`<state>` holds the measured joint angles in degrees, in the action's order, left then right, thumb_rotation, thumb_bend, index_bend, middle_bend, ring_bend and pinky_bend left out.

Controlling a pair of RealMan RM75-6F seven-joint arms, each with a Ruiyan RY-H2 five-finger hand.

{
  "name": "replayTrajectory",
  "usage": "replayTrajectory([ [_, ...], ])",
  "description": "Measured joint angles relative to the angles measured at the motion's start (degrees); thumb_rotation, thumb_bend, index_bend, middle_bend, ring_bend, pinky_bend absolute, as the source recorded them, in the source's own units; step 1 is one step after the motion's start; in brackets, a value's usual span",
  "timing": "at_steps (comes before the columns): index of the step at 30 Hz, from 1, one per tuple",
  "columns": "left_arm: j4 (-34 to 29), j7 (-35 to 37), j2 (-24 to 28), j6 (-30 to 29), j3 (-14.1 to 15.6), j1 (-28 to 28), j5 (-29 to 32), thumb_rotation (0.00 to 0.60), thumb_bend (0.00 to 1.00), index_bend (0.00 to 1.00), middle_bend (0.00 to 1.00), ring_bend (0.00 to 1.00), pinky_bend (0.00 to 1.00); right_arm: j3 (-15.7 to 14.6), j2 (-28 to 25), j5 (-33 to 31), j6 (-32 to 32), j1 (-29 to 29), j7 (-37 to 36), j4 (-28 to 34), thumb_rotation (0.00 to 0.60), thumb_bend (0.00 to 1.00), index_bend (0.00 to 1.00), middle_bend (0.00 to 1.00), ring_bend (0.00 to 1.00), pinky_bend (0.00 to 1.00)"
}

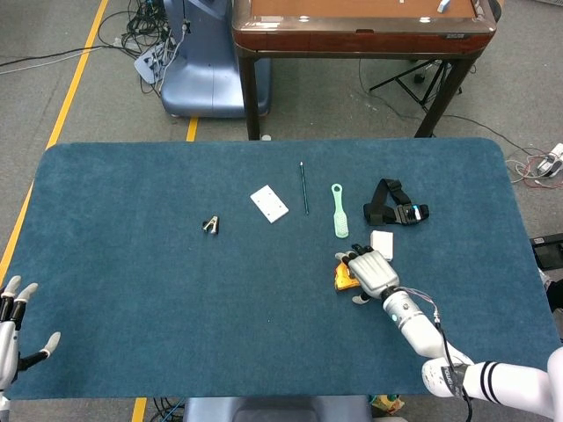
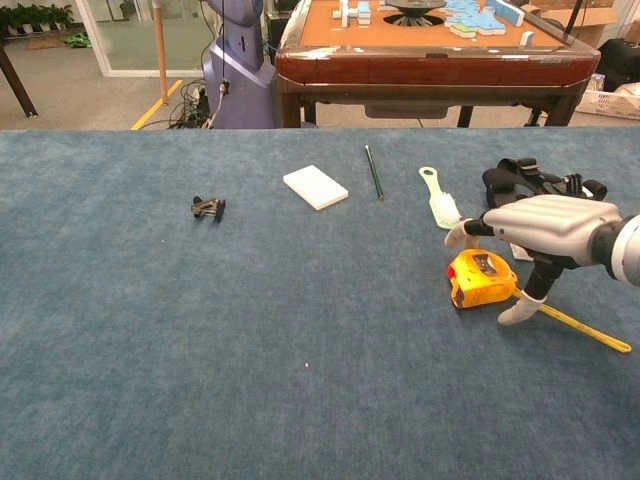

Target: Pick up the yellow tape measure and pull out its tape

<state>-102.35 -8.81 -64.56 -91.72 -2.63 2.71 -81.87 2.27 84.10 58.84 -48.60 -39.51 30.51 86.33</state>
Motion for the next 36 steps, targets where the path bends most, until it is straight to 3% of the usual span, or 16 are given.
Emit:
replayTrajectory([
  [9,0.3,0.3,-0.1,0.5,-0.1,-0.2,0.1,0.6,0.21,0.13,0.0,0.0,0.0,-1.2,-1.2,-0.7,-2.3,0.8,1.4,3.2,0.6,0.17,0.2,0.29,0.15,0.2],
  [24,0.4,0.8,-0.3,0.5,-0.2,0.0,0.3,0.6,0.21,0.13,0.0,0.0,0.0,-1.6,-0.4,-1.0,-1.7,0.0,1.3,1.9,0.6,0.32,0.31,0.36,0.2,0.2],
  [27,0.5,0.9,-0.4,0.7,-0.3,-0.2,0.4,0.6,0.21,0.13,0.0,0.0,0.0,-1.8,-0.5,-0.9,-1.9,0.1,1.3,2.2,0.6,0.37,0.37,0.41,0.23,0.2],
  [32,0.3,1.0,-0.2,1.8,-0.7,-1.1,0.3,0.6,0.21,0.13,0.0,0.0,0.0,-1.3,-0.6,0.0,-2.7,0.2,0.1,3.2,0.6,0.53,0.5,0.51,0.34,0.2],
  [36,0.0,1.8,0.4,3.6,-1.7,-2.8,0.3,0.6,0.21,0.13,0.0,0.0,0.0,-0.3,-1.5,1.1,-3.8,0.3,-1.1,5.4,0.6,0.56,0.53,0.54,0.37,0.22],
])
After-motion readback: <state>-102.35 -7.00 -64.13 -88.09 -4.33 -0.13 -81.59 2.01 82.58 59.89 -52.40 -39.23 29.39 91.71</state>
